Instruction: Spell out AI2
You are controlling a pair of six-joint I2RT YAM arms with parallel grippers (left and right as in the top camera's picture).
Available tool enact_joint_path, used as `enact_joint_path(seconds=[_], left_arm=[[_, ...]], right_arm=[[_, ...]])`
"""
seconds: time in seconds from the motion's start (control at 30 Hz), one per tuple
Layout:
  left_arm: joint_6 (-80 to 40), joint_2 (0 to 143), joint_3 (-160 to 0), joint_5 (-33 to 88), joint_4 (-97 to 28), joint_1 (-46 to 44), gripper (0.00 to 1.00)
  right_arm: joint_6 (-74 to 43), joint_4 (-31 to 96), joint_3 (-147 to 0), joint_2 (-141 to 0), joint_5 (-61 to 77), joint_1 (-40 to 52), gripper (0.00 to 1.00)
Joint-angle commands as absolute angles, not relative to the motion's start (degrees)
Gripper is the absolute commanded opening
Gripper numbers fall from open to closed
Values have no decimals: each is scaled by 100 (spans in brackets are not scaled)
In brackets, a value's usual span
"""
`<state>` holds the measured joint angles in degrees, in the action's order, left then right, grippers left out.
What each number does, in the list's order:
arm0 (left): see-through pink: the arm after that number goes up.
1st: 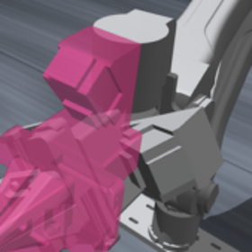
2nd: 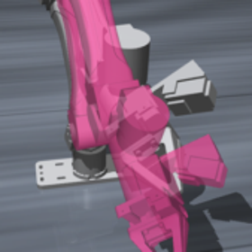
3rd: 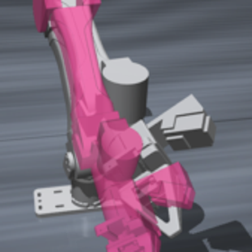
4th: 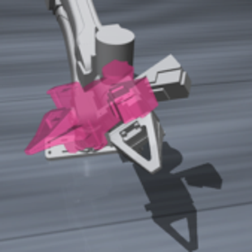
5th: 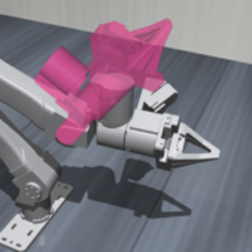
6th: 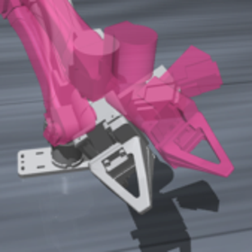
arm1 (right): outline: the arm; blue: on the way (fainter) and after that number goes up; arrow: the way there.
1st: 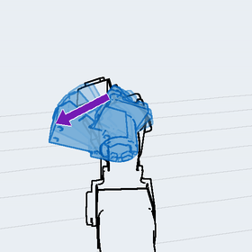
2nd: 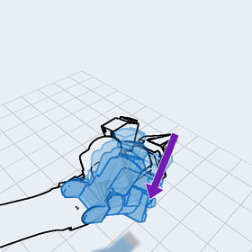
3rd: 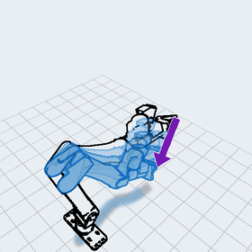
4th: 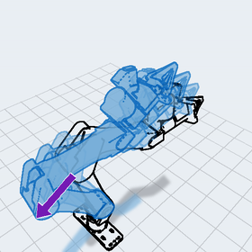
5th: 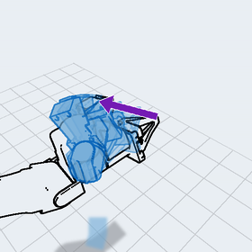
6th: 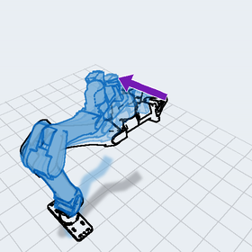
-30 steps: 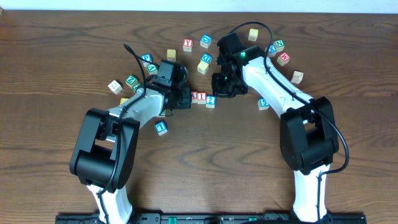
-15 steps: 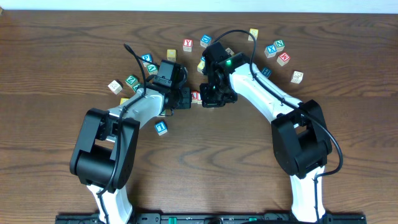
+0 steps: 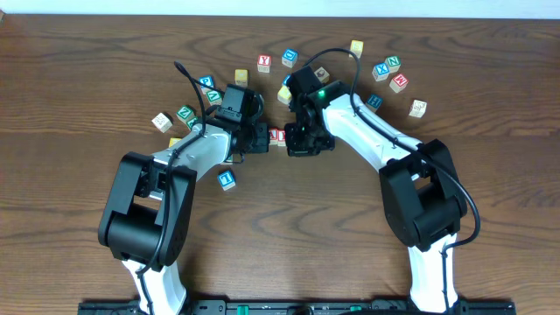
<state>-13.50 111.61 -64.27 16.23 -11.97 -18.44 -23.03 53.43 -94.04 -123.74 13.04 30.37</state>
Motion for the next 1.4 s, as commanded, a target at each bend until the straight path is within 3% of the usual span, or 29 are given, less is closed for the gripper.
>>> enact_joint_path(seconds=[0.0, 0.27, 1.37], left_arm=[[-1337, 11045, -6405, 1540, -1258, -1841, 8], [-1337, 11045, -6405, 1540, -1258, -1841, 7], [-1313, 11045, -6405, 1540, -1258, -1841, 7]], right_arm=[[-2375, 5301, -9376, -12215, 1227, 3081, 1], [-2440, 5179, -9236, -12215, 510, 3081, 1], [-2349, 4853, -9220, -11714, 582, 3024, 1]])
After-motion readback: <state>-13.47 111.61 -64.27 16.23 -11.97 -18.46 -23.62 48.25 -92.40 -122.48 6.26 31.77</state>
